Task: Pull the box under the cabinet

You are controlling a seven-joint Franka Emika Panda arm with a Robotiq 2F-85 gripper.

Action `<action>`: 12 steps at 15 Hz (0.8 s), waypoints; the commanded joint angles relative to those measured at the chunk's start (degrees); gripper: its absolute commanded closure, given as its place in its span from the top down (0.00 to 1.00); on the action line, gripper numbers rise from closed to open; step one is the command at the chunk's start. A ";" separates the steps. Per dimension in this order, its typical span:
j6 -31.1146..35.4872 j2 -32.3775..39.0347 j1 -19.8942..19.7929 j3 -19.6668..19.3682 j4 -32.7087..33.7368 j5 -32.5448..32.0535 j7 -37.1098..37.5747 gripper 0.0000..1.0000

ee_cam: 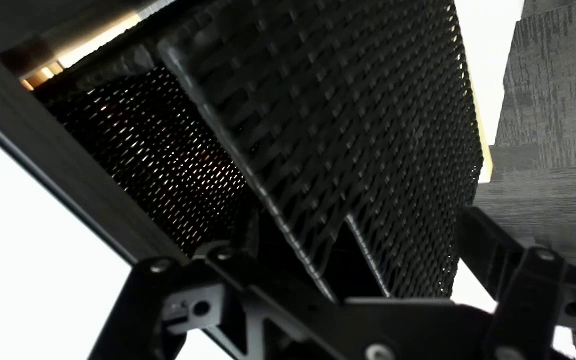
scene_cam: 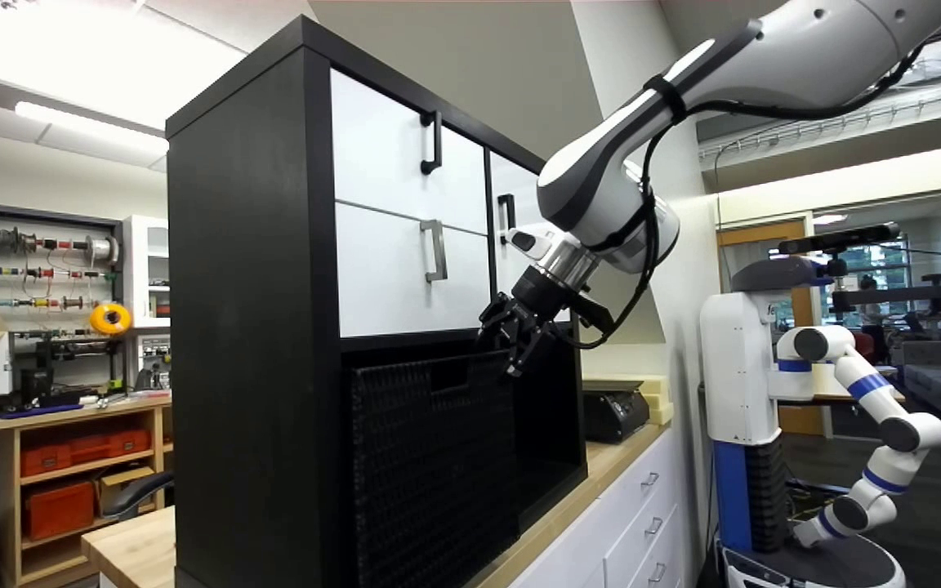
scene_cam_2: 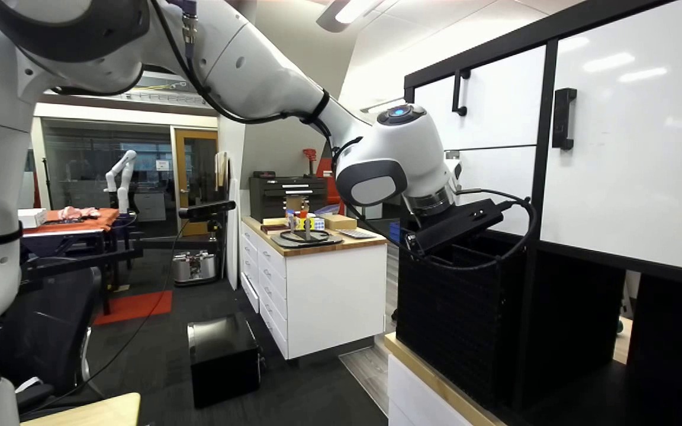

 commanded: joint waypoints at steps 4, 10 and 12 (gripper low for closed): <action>0.22 4.38 -1.24 1.21 4.81 1.67 -5.65 0.74; -0.77 2.42 -1.72 0.18 2.89 0.27 -6.96 0.34; -0.90 1.31 -1.99 -0.15 1.71 -0.16 -7.34 0.20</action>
